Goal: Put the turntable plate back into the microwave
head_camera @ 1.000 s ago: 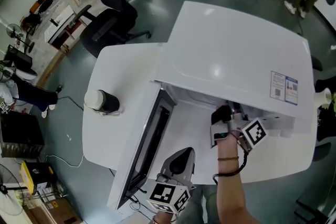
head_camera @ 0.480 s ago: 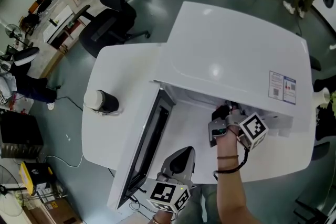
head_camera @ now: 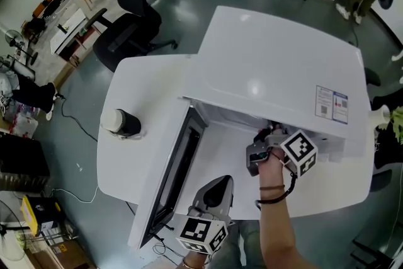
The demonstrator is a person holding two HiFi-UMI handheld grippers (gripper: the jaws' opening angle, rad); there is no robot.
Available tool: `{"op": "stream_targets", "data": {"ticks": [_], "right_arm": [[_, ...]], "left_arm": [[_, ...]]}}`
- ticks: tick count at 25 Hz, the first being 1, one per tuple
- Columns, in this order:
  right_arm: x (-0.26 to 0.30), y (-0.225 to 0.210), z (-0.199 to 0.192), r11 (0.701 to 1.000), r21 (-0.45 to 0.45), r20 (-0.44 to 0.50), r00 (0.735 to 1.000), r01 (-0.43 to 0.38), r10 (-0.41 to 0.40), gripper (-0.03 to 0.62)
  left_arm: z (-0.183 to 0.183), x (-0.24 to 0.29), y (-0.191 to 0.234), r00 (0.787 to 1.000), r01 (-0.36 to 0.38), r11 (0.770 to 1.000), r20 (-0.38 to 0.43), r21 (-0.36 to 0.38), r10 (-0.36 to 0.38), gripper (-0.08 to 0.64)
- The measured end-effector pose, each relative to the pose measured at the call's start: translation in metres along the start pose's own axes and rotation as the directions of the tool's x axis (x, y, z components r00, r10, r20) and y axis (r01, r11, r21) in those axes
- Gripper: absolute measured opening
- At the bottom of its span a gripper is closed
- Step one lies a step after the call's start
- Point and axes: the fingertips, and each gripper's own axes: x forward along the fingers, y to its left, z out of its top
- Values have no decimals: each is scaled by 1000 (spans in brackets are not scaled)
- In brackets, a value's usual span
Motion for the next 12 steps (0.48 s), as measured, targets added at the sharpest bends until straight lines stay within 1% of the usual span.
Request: {"op": "stream_targets", "data": {"ticks": [9,12], "right_arm": [[-5,-11,-2,996,-35,-30,996,87,-88,115],[-6,-8,-1,992,-63,-39,993,110,-113,123]], "left_arm": [[0,-3,-7,1000,2,1000,8,10,-2,0],[3,-5,-8,1000,0,1000,15,6,0,0]]}}
